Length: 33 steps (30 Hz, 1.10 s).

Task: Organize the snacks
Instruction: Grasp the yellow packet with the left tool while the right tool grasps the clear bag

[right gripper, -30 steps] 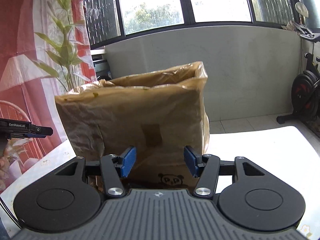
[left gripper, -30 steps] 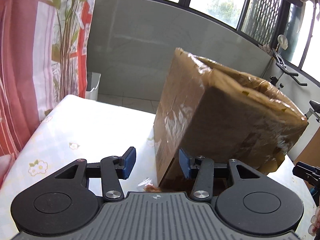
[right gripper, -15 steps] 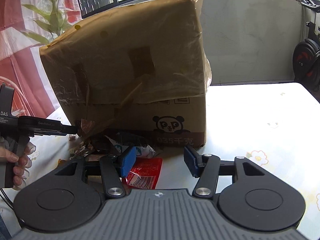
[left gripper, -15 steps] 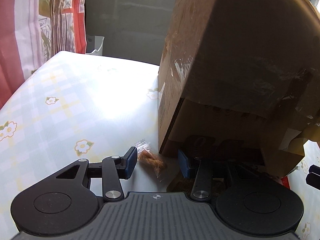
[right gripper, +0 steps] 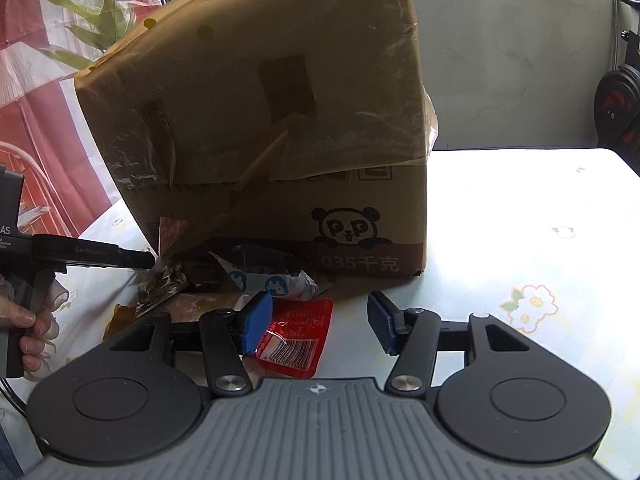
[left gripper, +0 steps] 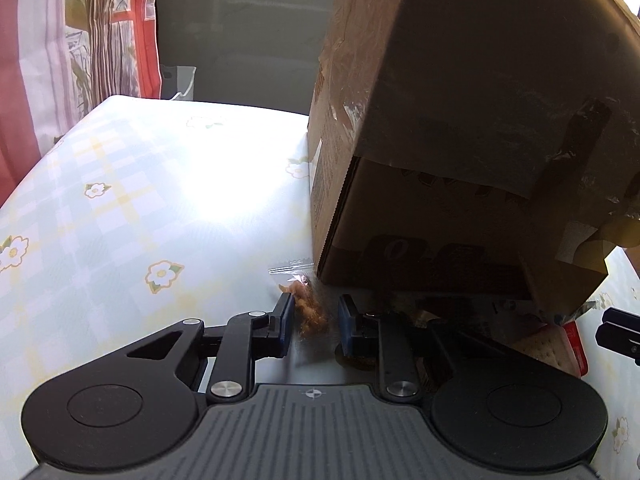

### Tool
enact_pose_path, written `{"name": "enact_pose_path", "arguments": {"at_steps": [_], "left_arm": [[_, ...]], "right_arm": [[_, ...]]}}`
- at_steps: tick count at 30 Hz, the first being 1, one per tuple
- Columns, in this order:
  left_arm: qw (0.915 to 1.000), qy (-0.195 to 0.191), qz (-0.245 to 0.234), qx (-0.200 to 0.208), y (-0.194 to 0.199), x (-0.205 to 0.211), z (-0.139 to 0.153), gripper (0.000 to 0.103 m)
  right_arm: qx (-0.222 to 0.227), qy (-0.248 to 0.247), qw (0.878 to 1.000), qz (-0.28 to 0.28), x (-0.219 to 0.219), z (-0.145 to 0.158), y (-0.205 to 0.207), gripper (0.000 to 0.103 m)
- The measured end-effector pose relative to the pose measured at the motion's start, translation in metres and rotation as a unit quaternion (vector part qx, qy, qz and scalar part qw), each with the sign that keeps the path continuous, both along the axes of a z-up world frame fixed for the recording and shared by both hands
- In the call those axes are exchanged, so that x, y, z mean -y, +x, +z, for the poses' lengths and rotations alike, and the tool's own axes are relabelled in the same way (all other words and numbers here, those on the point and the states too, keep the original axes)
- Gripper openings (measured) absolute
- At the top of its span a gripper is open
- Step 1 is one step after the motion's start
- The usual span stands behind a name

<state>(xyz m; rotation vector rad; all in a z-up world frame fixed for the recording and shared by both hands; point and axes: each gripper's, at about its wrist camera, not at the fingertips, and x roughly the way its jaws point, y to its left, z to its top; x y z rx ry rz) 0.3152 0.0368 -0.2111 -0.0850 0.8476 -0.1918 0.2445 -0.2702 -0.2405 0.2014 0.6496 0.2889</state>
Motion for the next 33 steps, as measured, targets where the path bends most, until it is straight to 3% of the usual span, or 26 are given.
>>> {"name": "enact_pose_path", "arguments": {"at_steps": [5,13,16,20,29,33], "left_arm": [[0.9999,-0.003,-0.011,-0.007,-0.010,-0.001,0.001,0.022],[0.9946,-0.005,-0.103,-0.009,-0.038,0.029,0.002,0.022],[0.9949,-0.007,-0.101,0.001,-0.033,0.032,0.007,0.024],[0.9951,-0.032,-0.090,0.024,-0.025,0.029,0.019,0.040],[0.9954,-0.050,-0.081,-0.012,0.011,0.045,-0.005,0.041],[0.9950,-0.039,-0.092,-0.005,0.009,0.059,-0.008,0.041]], "right_arm": [[-0.005,0.002,1.000,0.001,-0.002,-0.002,0.003,0.057],[-0.008,0.005,1.000,0.007,-0.002,-0.003,0.004,0.057],[-0.008,0.005,1.000,0.008,-0.003,-0.003,0.005,0.057],[-0.001,0.002,1.000,0.012,-0.003,0.000,0.005,0.057],[-0.001,0.013,1.000,0.015,-0.016,0.003,0.031,0.057],[-0.016,0.016,0.999,0.025,-0.027,-0.001,0.050,0.057]]}}
